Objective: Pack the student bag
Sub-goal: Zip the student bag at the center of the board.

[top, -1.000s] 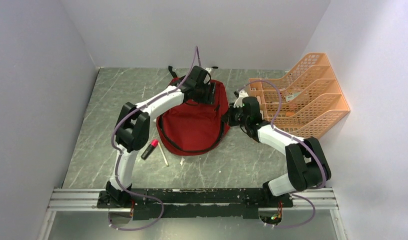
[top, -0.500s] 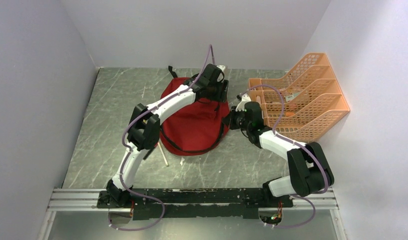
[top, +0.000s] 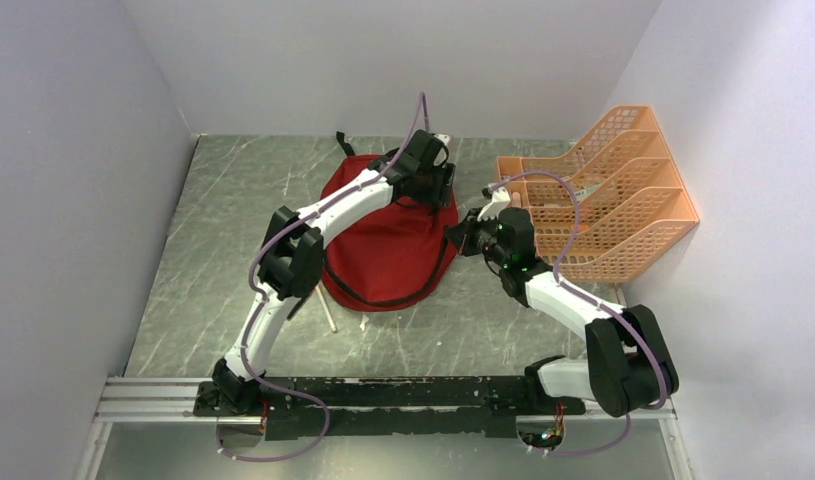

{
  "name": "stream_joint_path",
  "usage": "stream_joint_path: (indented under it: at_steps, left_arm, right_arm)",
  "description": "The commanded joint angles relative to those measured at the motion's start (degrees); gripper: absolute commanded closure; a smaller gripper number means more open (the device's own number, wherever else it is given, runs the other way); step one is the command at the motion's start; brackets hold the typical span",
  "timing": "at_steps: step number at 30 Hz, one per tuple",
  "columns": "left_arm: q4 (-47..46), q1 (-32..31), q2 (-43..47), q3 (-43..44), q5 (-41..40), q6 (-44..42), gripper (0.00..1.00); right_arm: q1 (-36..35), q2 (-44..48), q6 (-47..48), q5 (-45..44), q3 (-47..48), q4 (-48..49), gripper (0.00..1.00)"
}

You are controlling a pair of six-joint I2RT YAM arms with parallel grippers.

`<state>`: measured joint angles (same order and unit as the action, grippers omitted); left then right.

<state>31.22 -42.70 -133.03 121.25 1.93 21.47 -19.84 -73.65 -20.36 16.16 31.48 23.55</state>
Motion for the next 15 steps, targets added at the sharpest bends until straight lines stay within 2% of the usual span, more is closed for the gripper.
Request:
stream_joint_path:
  at_steps: [1,15]
  left_arm:
    - [0.7,-0.4,-1.9,2.8,2.8,0.6,0.42]
    - [0.7,-1.9,-3.9,3.2,3.1,-0.5,0.44]
  right_arm:
    - [0.1,0.3,-0.5,2.4,-0.3,3.4,1.0]
    - [0.0,-0.9,-0.6,3.4,-0.2,4.0,1.0]
